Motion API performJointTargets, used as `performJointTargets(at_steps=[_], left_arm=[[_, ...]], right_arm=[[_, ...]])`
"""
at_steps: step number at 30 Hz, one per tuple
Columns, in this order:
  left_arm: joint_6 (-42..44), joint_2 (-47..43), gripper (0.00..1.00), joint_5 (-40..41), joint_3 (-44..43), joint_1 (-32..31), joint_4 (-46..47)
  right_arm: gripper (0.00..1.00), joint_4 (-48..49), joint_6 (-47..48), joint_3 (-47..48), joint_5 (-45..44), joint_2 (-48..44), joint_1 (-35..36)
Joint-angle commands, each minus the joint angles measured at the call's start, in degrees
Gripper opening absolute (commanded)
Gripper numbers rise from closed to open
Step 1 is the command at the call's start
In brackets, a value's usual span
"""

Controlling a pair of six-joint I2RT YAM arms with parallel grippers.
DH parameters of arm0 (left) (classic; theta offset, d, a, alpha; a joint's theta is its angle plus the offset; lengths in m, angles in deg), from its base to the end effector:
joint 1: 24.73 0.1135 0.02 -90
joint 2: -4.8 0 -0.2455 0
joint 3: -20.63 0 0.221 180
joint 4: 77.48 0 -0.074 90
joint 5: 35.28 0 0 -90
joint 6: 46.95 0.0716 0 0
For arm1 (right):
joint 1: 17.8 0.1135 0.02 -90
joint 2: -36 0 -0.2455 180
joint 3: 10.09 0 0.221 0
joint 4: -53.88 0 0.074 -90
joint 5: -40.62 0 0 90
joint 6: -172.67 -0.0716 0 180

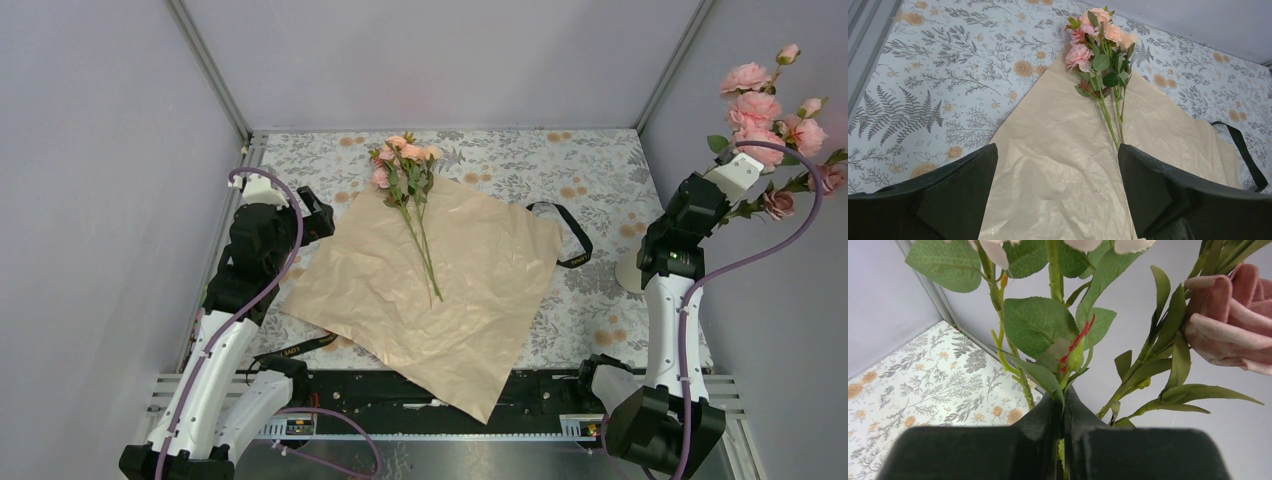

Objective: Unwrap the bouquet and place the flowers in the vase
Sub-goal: Insert the fake flower into the vase.

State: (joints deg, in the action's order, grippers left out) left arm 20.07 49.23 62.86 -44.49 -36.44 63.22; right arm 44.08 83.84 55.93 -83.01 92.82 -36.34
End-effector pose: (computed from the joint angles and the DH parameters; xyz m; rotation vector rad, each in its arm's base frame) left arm 0.1869 -0.0284 0.3172 -0.2831 1.8806 -0.2778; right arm 0.2125 -0.1131 0.3529 0.6964 1.4710 -0.7284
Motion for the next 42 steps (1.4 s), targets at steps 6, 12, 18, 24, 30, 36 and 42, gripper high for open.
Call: performJointTargets(at_steps=[6, 12, 18, 24, 30, 36, 42], left_arm=[[-0.6, -0.2, 0.99, -0.8, -0.1, 0.4, 2.6], [-0.6, -0.3, 0.99, -1.1, -0.1, 0.4, 2.6], [-0.7, -0.3, 0.99, -1.2, -0.1, 0.4, 2.6], [-0.7, -0.4, 0.99, -1.4, -0.1, 0.4, 2.5], [-0.8, -0.3, 0.99, -1.9, -0.1, 0.4, 2.6], [-0.6, 0.5, 0.99, -4.6, 0.2, 0.4, 3.5], [-0.5, 1.6, 0.98, -7.7, 0.5, 0.3, 4.3]], right_arm=[[0.22, 1.8, -3.4, -0.7, -0.8, -2.5, -0.3], [0.31, 0.2, -4.7, -0.1, 0.8, -2.8, -0.3], [0.42, -1.2, -6.5, -0.3, 4.1, -4.4, -0.3], [0.48, -4.2, -8.6, 0.8, 6.0, -6.2, -0.3], [0.56, -9.1, -10.8, 1.1, 9.6, -9.1, -0.2], [0.62, -16.3, -15.4, 2.3, 18.2, -13.9, -0.2], [0.62, -25.4, -18.9, 4.7, 31.4, -16.9, -0.2]])
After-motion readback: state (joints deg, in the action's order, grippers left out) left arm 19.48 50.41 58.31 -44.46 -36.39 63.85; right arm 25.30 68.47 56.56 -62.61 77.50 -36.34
